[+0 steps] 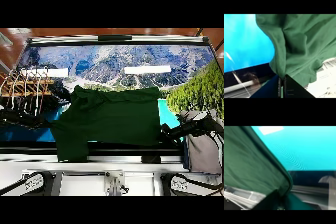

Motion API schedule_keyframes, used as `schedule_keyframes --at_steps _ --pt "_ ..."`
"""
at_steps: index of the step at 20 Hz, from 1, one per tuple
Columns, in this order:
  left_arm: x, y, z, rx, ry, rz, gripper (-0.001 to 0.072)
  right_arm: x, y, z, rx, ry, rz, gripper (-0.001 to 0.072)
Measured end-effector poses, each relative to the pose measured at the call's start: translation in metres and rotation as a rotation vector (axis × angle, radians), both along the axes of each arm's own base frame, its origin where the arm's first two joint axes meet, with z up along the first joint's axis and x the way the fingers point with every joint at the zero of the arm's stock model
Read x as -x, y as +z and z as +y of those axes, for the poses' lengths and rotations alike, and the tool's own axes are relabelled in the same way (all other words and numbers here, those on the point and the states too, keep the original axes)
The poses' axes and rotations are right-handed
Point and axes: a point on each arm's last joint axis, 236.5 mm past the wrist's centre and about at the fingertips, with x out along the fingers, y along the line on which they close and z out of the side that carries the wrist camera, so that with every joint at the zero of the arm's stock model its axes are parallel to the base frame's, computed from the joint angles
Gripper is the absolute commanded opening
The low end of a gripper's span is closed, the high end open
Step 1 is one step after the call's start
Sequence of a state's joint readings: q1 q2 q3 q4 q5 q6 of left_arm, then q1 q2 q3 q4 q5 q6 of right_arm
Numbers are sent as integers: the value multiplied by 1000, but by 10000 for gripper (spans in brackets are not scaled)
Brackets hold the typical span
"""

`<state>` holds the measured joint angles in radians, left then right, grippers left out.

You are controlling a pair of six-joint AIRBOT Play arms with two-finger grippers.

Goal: Fold the shirts.

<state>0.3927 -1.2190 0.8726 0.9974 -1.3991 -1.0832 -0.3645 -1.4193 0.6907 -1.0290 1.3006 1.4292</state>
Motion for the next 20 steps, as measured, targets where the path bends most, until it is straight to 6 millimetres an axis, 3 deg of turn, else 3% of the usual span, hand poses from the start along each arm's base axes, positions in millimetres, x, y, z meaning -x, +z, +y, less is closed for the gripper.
schedule_keyframes --at_steps 3,5,6,7,8,10,11,13,14,15,17,18,20 --pt "-13 16 5 -19 -4 -52 35 -16 14 4 -36 44 -92 70" --pt "-36 46 8 -49 -9 -151 35 -44 54 10 -83 83 -240 71" --pt "-52 74 8 -62 -8 -236 35 -66 83 7 -68 105 -359 71" --pt "-70 109 7 -77 -7 -340 35 -88 117 3 -45 124 -487 71" --pt "-91 157 6 -98 7 -487 36 -113 166 -1 -6 147 -653 71" --pt "-115 274 0 -141 33 -819 36 -148 284 -9 129 183 -1010 71" --pt "-113 344 -5 -164 48 -1005 36 -156 350 -13 223 180 -1195 71" --pt "-79 476 -19 -211 85 -1364 37 -139 486 -17 426 141 -1549 71" --pt "-49 530 -28 -229 100 -1520 36 -118 544 -19 536 107 -1688 71" --pt "-19 568 -37 -239 111 -1638 36 -93 590 -21 631 64 -1798 71" --pt "42 619 -52 -262 129 -1820 36 -37 654 -20 777 -16 -1955 71" --pt "66 629 -60 -272 123 -1866 36 -11 672 -17 827 -38 -1999 71" --pt "99 633 -70 -289 120 -1899 36 24 680 -14 899 -45 -2002 71"
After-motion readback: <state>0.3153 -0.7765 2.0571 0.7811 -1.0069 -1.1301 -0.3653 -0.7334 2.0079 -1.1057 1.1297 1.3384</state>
